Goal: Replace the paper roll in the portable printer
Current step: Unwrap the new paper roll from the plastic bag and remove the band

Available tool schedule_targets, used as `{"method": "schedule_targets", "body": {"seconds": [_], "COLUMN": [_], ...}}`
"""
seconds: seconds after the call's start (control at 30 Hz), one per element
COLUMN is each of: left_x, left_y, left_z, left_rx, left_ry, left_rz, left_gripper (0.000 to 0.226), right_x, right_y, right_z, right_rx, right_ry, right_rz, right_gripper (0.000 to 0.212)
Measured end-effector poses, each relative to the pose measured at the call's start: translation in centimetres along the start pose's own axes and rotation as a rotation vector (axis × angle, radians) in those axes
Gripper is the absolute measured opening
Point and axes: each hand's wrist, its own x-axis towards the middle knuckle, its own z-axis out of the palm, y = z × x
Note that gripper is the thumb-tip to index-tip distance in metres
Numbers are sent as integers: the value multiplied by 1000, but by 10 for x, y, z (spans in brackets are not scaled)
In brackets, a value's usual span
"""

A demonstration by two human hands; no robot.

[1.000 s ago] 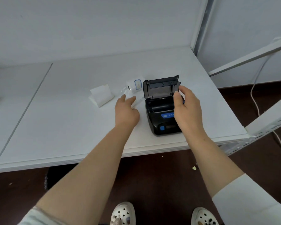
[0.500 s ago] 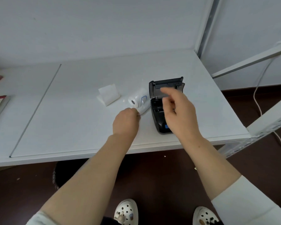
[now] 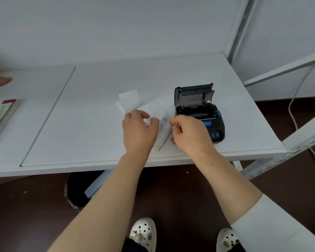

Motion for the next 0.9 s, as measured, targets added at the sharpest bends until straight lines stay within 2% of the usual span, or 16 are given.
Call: {"method": "schedule_targets", "body": {"seconds": [0.07, 0.13, 0.2, 0.27, 0.37, 0.47, 0.57, 0.67, 0.77, 0.83, 0.9], "left_x": [19, 32, 37, 36, 29, 22, 14, 9, 7, 9, 12], "left_y": [3, 3, 0, -1, -9, -13, -9, -7, -11, -16, -20], "left_z": [8, 18, 26, 27, 20, 3, -17, -28, -30, -29, -28], "left_rx": [84, 232, 312, 313, 122, -375, -635, -767, -800, -799, -773], "left_ry": [-121, -286, -356, -317, -243, -184, -220, -256, -222, -180, -156], "left_rz": [-20, -46, -45, -17, -94, -352, -522, -554, -567, -557, -527], "left_gripper": [49, 64, 58, 44, 33, 31, 21, 15, 14, 15, 20], "right_x": [2, 3, 6, 8, 8, 7, 4, 1, 5, 9, 10], "right_y": [0, -1, -1, -2, -3, -8, -16, -23, -20, -19, -17], "right_z": [1, 3, 7, 9, 12, 13, 11, 11, 10, 5, 0], "right_rx": [-41, -66, -92, -132, -148, -134, -67, 156, 517, 675, 730], "right_ry": [-16, -38, -71, -99, -116, -99, -90, -106, -35, -27, -69], "right_rz": [5, 13, 28, 43, 66, 57, 82, 147, 284, 363, 359], "right_gripper": [33, 32, 29, 27, 28, 34, 40, 54, 57, 47, 25]}}
